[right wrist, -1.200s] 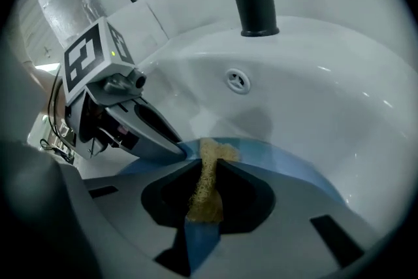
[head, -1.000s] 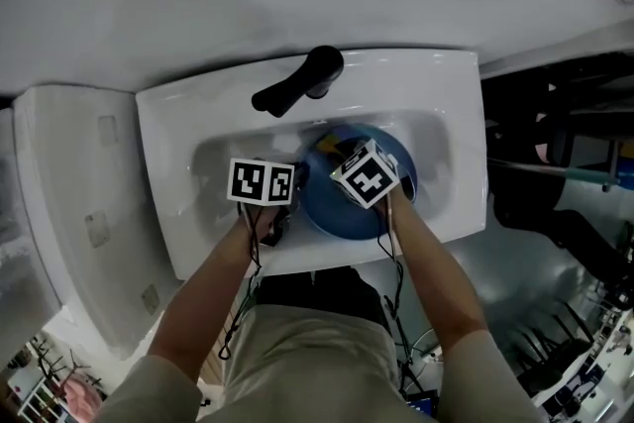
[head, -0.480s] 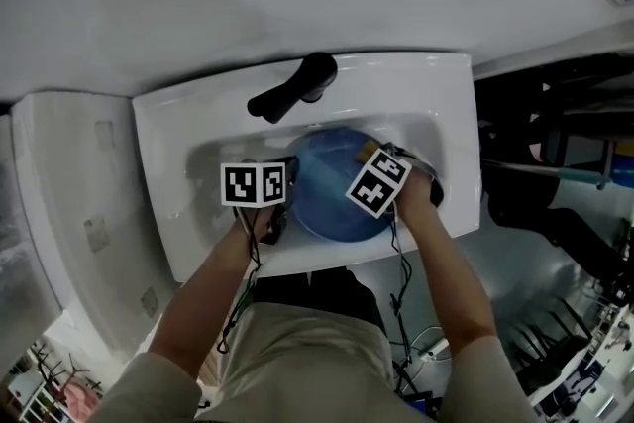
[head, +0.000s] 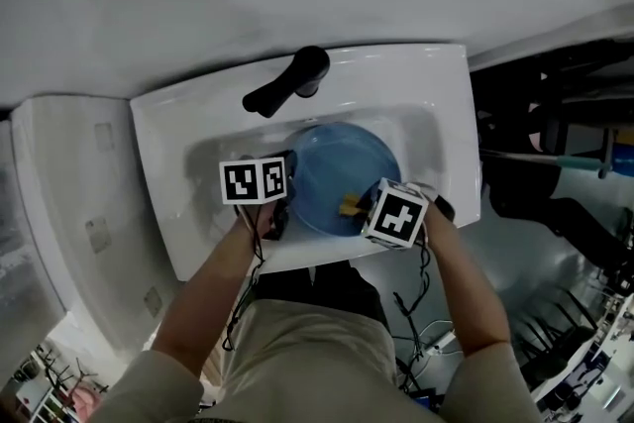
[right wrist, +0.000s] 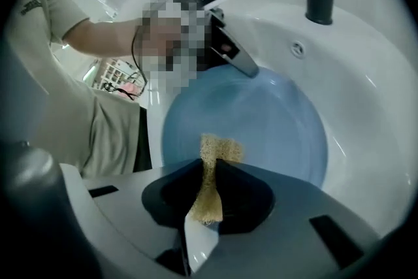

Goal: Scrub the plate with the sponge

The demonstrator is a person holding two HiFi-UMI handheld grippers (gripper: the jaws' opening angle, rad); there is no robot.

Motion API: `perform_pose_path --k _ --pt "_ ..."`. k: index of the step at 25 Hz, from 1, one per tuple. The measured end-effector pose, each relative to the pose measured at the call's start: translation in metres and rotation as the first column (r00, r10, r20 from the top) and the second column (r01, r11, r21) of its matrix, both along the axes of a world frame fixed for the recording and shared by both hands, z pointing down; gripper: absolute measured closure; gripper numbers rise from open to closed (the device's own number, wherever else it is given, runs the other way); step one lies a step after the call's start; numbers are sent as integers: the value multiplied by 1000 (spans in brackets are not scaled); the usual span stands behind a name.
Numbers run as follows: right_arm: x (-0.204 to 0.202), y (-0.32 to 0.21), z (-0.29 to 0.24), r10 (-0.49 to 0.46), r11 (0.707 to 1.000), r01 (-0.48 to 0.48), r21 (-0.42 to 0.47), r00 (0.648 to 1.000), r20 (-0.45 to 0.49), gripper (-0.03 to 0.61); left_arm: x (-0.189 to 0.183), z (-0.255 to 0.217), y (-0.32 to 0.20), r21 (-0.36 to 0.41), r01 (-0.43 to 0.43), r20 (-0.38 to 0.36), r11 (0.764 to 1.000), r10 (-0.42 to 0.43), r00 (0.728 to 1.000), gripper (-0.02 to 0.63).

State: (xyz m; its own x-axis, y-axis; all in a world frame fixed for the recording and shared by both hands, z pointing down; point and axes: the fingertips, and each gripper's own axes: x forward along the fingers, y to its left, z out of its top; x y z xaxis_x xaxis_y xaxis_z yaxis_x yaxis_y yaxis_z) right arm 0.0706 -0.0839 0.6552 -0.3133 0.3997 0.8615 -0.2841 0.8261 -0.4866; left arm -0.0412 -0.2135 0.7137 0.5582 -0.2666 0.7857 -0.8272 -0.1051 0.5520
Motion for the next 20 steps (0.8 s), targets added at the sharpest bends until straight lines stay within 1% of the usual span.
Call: perform_pose_path --k 2,4,5,8,10,12,16,18,20 --pt "-26 3 -4 9 1000 -8 -19 995 97 508 -1 -1 0 -9 9 -2 1000 -9 1000 592" --pt "-49 0 -3 53 998 -46 -43 982 179 508 0 -1 1 -23 15 -9 1000 -15 1000 592" --pt "-59 -4 -1 78 996 -69 -50 976 204 506 -1 0 1 -31 17 -16 999 -18 1000 591" --pt "-82 -26 12 146 989 -145 -24 960 237 506 -5 1 4 -49 33 -35 998 -35 999 591" --pt "-88 -47 24 208 976 -217 9 947 244 506 -6 1 7 -53 44 -40 998 -46 998 591" --pt "-85 -68 37 263 958 -282 54 936 234 506 -6 1 10 -54 52 -45 997 -54 998 591" --pt "-65 -110 62 333 909 -367 200 925 182 508 -8 4 13 -53 62 -46 997 -65 997 592" --pt "-45 -121 69 346 895 -365 258 931 117 508 -8 5 12 -51 63 -40 997 -65 997 594" --pt "-17 -124 74 330 898 -316 307 944 8 509 -9 4 10 -40 58 -27 998 -59 998 594"
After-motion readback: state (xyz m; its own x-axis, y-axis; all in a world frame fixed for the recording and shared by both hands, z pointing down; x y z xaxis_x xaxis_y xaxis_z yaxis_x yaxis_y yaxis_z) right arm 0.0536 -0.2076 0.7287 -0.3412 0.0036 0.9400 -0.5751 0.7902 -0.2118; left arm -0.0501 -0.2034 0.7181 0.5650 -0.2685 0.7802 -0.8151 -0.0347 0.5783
